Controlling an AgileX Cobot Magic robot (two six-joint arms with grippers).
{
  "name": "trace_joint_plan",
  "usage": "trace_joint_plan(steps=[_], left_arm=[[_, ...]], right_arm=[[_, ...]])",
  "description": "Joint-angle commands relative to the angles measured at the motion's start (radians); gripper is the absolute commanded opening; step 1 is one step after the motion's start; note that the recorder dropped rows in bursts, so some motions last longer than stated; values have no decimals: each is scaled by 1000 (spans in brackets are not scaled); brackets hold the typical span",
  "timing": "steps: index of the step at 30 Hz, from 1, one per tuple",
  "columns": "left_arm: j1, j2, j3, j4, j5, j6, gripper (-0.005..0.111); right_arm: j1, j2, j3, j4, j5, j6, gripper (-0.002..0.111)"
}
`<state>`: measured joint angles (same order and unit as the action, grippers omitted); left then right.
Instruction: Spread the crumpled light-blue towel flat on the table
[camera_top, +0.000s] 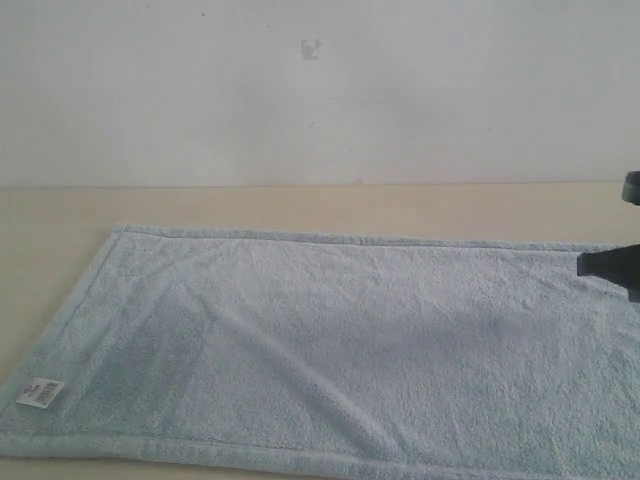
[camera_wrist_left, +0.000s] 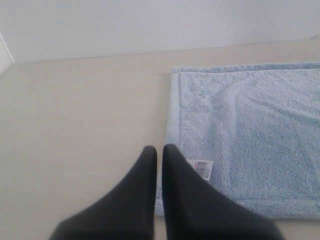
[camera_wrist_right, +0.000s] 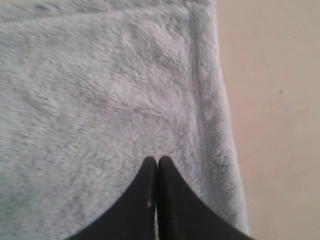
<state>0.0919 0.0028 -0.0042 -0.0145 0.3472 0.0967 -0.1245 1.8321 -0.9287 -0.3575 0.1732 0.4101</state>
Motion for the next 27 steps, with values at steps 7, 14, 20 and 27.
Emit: trace_joint_plan(steps=[7,14,20,27], left_arm=[[3,-3,4,1,-7,2,4],[3,-3,4,1,-7,2,4],[3,-3,4,1,-7,2,4],[3,-3,4,1,-7,2,4]], right_arm=[[-46,175,-134,-15,64,-73,0],[-46,289,-254,-17,98,-108,0],[-46,359,-347,-17,112,-135,0],[-44,320,-367,37,168,-131,0]])
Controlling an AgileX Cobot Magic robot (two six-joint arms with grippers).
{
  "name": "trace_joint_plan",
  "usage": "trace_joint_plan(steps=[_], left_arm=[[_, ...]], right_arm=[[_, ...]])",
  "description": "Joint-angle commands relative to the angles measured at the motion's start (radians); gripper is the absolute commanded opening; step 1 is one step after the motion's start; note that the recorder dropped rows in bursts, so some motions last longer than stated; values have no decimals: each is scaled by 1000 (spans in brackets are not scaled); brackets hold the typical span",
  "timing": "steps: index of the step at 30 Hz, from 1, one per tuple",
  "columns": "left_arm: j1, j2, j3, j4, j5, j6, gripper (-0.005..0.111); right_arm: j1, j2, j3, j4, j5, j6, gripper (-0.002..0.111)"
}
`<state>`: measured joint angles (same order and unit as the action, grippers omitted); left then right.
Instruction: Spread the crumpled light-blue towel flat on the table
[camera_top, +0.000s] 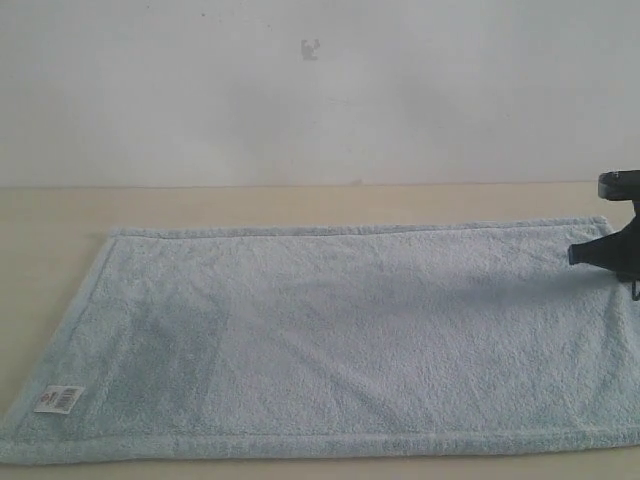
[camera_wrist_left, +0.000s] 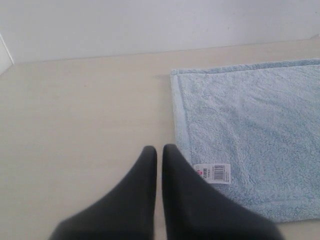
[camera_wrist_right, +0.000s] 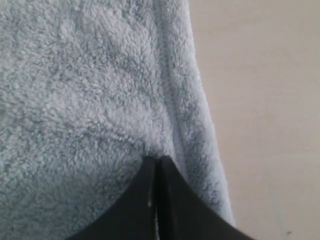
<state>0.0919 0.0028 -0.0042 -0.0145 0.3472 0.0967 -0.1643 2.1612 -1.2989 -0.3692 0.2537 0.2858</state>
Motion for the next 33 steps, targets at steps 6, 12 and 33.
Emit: trace_joint_plan(steps=[6,12,33], left_arm=[[3,-3,4,1,-7,2,4],[3,-3,4,1,-7,2,4],[3,-3,4,1,-7,2,4]], right_arm=[[3,-183,18,256,259,-47,0],[184,-540,468,387,-56,-167,0],[415,-1867,894,386,-277,-205,0]])
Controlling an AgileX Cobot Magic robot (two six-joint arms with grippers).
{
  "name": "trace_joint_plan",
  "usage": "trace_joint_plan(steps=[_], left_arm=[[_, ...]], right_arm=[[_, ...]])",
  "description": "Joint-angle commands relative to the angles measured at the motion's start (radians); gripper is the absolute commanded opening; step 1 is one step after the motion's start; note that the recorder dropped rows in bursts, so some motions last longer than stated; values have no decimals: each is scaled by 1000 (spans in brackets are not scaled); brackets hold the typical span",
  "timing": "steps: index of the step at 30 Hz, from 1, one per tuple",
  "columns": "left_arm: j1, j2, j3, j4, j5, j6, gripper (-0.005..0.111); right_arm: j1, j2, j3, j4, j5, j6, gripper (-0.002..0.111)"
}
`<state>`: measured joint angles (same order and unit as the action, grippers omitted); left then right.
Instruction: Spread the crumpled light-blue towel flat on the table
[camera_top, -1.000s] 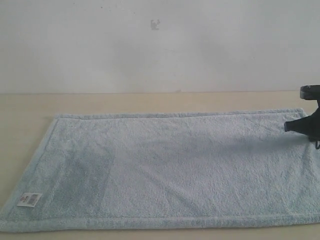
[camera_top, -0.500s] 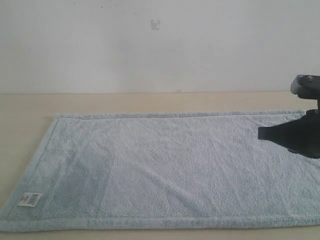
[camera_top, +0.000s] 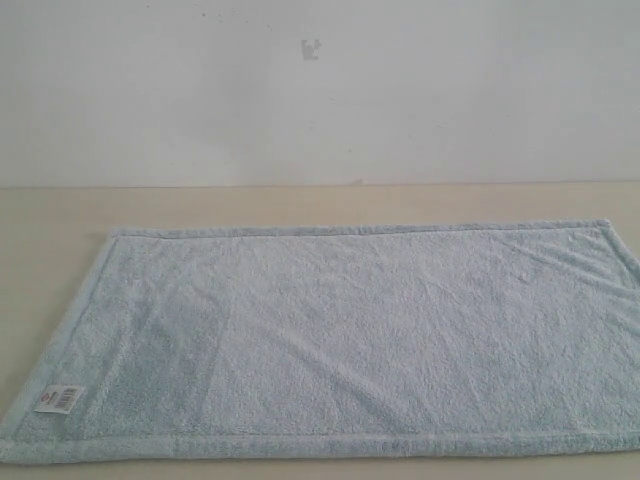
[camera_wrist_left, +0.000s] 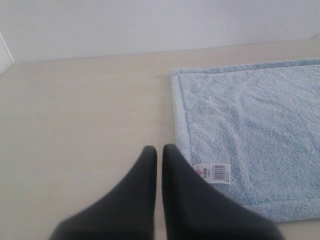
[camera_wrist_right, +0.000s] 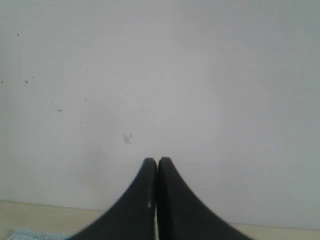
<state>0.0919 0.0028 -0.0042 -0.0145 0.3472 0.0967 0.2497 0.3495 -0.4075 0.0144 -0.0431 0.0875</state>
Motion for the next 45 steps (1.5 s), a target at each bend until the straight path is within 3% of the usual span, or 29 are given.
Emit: trace_joint_plan(steps=[1,7,9,11,16,20,23,45], left_arm=[[3,-3,4,1,-7,2,4],[3,-3,4,1,-7,2,4],[3,-3,4,1,-7,2,4],[3,-3,4,1,-7,2,4],[3,-3,4,1,-7,2,4],[3,-3,4,1,-7,2,4],[3,-3,4,1,-7,2,4],[-8,-3,4,31,-30,2,4]], right_arm=[[1,-62,2,2,33,-7,0],[-34,-176,89,0,149,-29,0],[-89,-259,140,0,212,-38,0],[-208,-349,212,0,258,-38,0],[-345,-349,326,2,141,-31,0],[-350,-349,407,2,124,-31,0],[-341,-349,407,2,388,-31,0],[-320,-349,407,5,384,-29,0]])
